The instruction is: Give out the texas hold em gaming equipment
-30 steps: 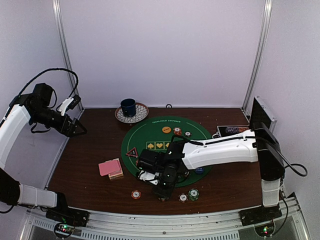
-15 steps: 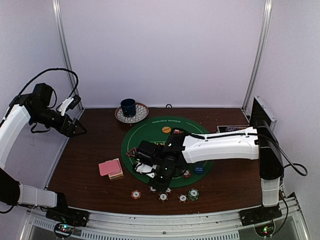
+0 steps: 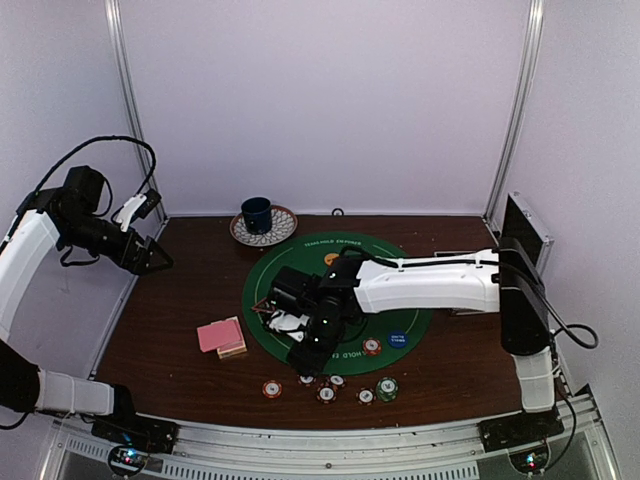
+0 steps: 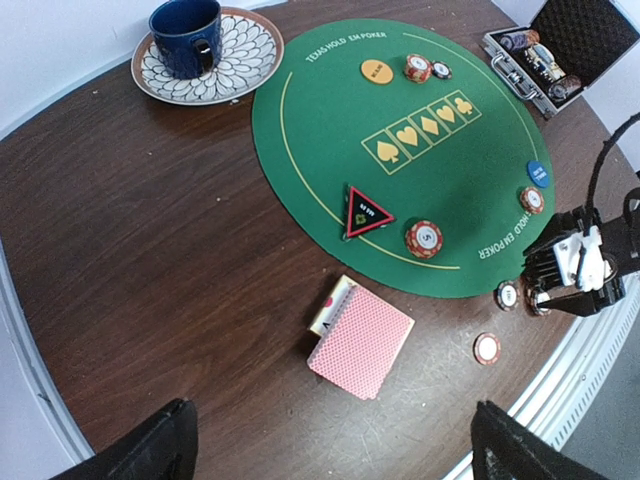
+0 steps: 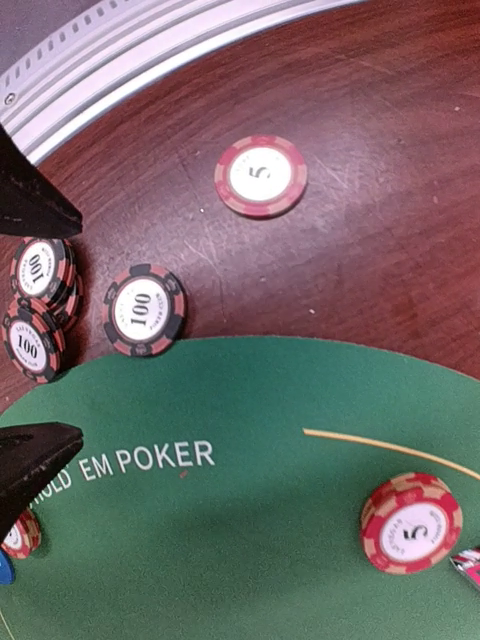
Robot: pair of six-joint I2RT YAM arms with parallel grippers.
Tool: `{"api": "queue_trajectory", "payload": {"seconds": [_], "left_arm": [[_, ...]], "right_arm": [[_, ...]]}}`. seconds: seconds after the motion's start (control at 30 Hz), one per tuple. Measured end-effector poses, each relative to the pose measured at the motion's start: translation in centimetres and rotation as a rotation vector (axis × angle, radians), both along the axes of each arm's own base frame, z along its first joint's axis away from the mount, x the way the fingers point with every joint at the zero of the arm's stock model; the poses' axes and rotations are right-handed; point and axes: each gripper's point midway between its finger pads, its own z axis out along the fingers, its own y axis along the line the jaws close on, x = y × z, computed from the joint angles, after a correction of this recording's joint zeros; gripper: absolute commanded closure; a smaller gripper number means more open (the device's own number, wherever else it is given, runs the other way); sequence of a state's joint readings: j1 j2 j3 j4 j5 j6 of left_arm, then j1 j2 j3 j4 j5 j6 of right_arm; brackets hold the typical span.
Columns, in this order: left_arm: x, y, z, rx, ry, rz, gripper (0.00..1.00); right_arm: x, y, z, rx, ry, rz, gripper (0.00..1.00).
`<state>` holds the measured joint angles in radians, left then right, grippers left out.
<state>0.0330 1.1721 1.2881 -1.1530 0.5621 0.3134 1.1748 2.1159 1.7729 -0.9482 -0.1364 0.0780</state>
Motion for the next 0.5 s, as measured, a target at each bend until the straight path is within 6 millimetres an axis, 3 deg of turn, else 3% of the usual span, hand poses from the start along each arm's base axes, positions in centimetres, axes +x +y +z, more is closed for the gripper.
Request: {"api": "queue_trajectory", "payload": {"seconds": [0.3, 0.5], "left_arm": [[0.0, 0.0, 0.0, 0.001, -0.001, -0.002, 0.02], [0.0, 0.0, 0.0, 0.001, -0.002, -0.002, 0.03]], "right_arm": [[-1.8, -0.1, -2.6, -0.051, 0.042, 0.032, 0.32], [-2.0, -0.1, -4.4, -0.08, 0.051, 0.037, 0.39]]}}
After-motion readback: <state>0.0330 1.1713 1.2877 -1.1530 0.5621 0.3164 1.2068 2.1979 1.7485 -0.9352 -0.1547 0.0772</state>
